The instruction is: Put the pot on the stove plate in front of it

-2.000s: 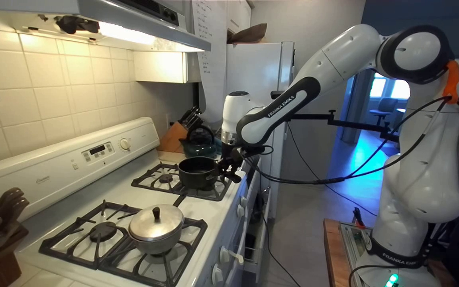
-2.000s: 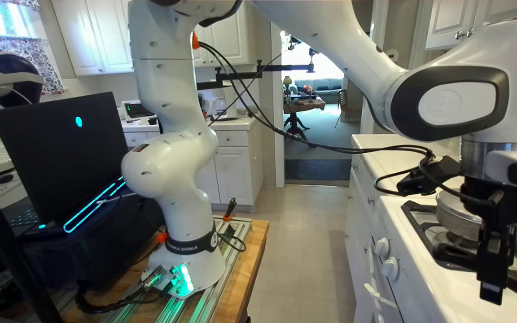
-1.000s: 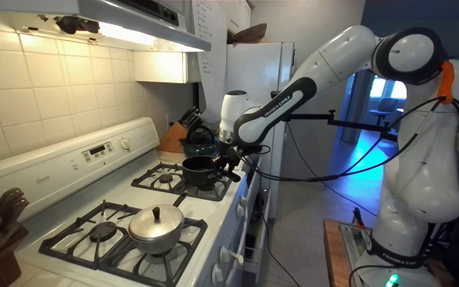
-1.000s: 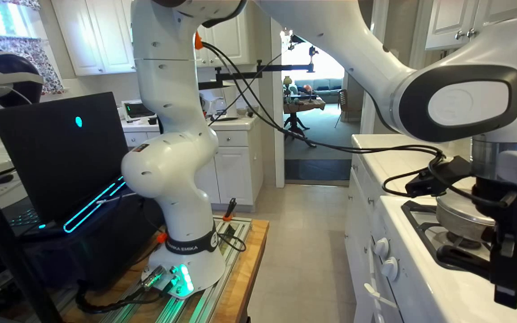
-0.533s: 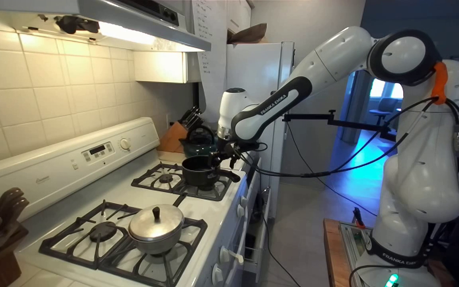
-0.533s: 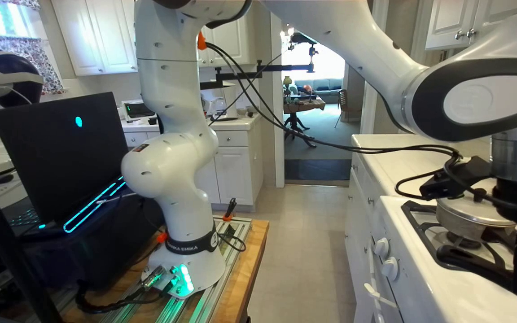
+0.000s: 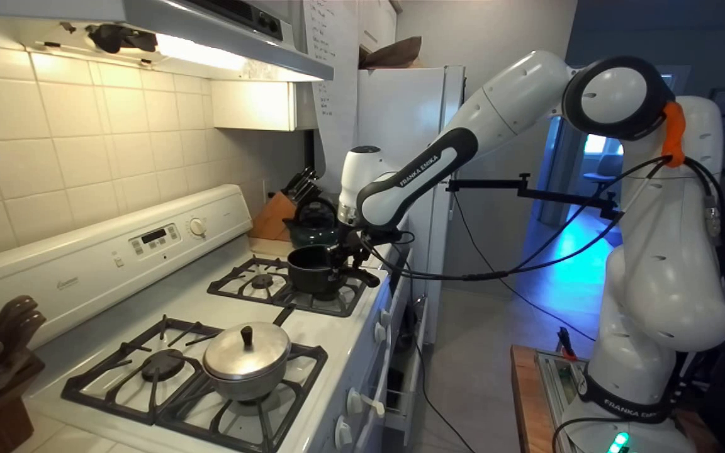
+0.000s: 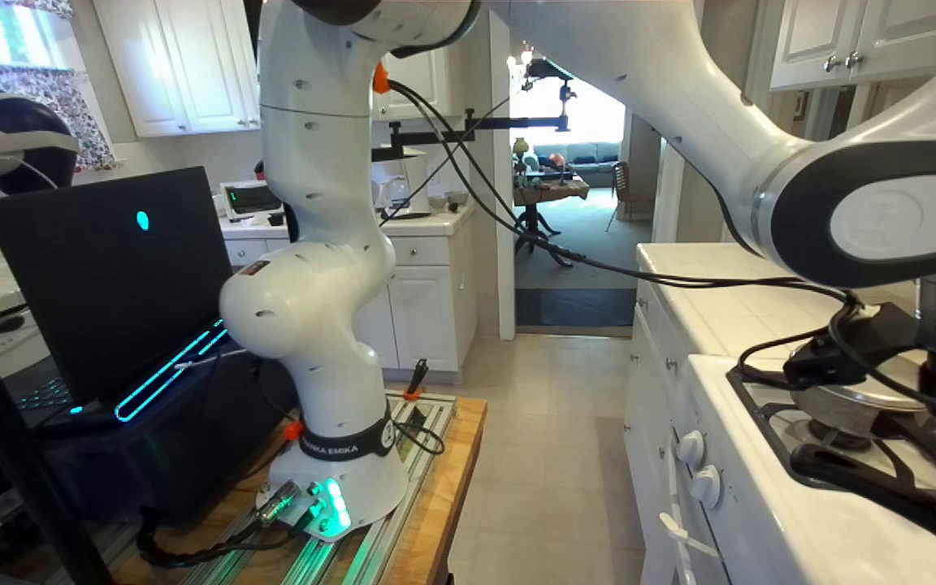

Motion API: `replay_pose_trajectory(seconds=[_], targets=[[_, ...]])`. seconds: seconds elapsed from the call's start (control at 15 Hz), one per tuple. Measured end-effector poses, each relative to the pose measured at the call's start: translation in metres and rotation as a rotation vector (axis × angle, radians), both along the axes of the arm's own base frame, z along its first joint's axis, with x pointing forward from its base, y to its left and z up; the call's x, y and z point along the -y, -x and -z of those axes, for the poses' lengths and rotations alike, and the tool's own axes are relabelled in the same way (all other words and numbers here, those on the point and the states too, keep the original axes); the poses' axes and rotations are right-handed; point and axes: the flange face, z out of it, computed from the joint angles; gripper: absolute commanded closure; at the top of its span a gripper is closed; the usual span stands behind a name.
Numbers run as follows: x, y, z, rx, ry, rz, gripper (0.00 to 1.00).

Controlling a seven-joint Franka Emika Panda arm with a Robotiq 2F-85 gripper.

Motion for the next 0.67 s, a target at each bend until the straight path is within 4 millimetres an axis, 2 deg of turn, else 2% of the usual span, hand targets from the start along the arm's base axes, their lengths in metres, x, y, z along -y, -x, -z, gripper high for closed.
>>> replay_pose_trajectory(seconds=[0.2, 0.67], targets=[[0.0017, -0.0049, 0.0012, 0.019, -0.006, 0.006, 0.95], [0.0043, -0.0073, 0.0009, 0.027, -0.026, 0.01, 0.93]])
